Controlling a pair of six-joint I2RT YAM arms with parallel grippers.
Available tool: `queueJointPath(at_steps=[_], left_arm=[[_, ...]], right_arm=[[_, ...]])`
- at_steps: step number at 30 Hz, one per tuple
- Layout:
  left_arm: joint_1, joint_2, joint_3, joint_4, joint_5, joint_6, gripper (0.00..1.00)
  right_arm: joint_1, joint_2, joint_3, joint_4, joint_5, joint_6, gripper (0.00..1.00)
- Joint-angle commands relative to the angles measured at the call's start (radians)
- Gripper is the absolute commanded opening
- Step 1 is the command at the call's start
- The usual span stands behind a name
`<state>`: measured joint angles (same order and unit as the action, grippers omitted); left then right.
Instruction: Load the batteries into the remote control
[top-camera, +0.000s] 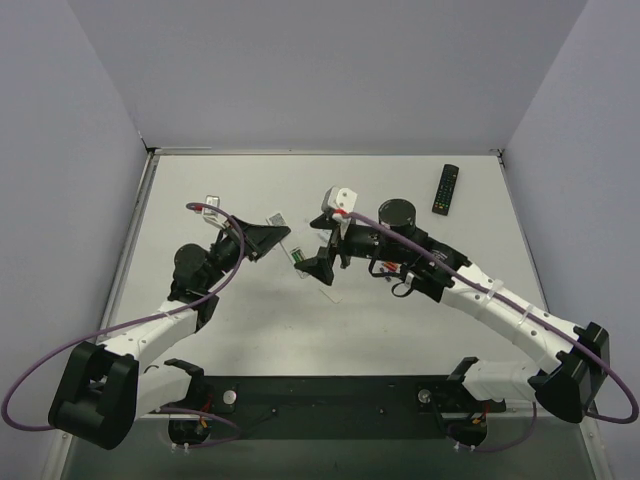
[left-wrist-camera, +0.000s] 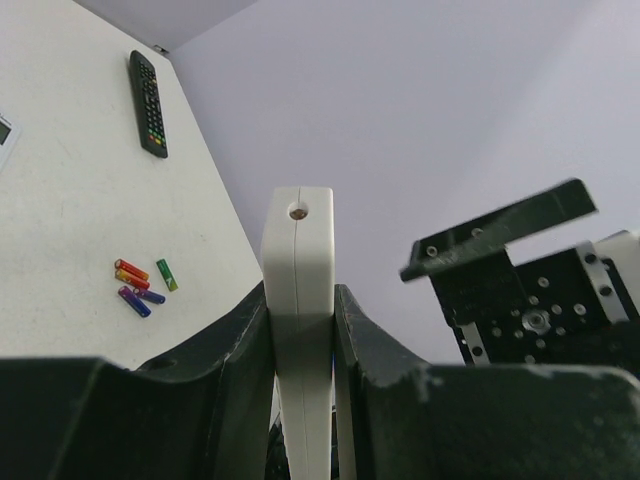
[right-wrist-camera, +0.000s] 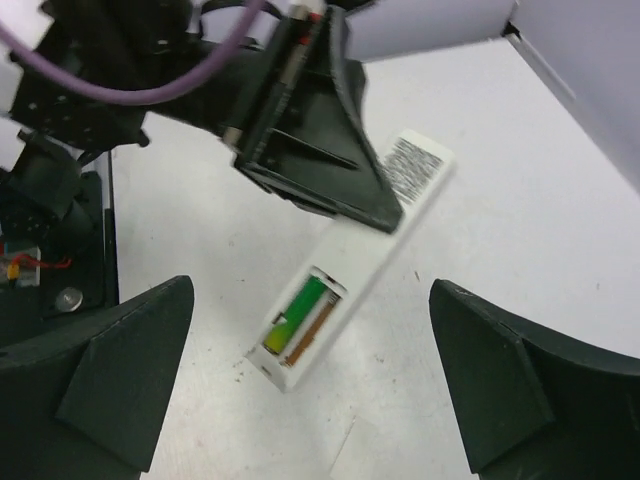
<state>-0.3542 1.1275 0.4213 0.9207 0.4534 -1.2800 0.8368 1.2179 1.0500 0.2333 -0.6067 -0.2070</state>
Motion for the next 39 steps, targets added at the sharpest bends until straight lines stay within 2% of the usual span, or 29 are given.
queueJointPath(at_steps=[1, 2, 4, 7, 11, 15, 19, 27, 37, 39], left_arm=[[0.014, -0.018, -0.006, 0.116, -0.021, -0.013, 0.00], [0.014, -0.018, -0.010, 0.121, -0.022, -0.012, 0.00], [0.018, -0.014, -0.019, 0.138, -0.030, -0.010, 0.00], [0.018, -0.006, -0.023, 0.162, -0.033, -0.010, 0.00], [0.018, 0.008, -0.016, 0.187, -0.036, -0.010, 0.00], [0.017, 0.014, -0.012, 0.202, -0.045, -0.010, 0.00], [0.017, 0.015, -0.004, 0.208, -0.050, -0.010, 0.00], [0.015, 0.026, 0.010, 0.218, -0.061, -0.013, 0.00], [0.009, 0.043, 0.025, 0.222, -0.074, -0.027, 0.00], [0.008, 0.044, 0.025, 0.224, -0.078, -0.028, 0.00]], right_arm=[[-0.124, -0.018, 0.047, -0.021, 0.134, 0.309, 0.99], [-0.146, -0.015, 0.047, -0.037, 0.130, 0.410, 0.99], [-0.214, -0.003, 0.047, -0.078, 0.067, 0.471, 0.98], [-0.228, 0.017, 0.045, -0.112, -0.005, 0.517, 0.96], [-0.226, 0.055, 0.018, -0.072, -0.097, 0.613, 0.92], [-0.228, 0.087, -0.022, 0.040, -0.182, 0.711, 0.78], [-0.226, 0.123, -0.036, 0.101, -0.235, 0.757, 0.70], [-0.225, 0.172, -0.018, 0.100, -0.323, 0.758, 0.59], [-0.203, 0.207, 0.018, 0.018, -0.357, 0.693, 0.54], [-0.200, 0.212, 0.021, 0.014, -0.357, 0.690, 0.50]])
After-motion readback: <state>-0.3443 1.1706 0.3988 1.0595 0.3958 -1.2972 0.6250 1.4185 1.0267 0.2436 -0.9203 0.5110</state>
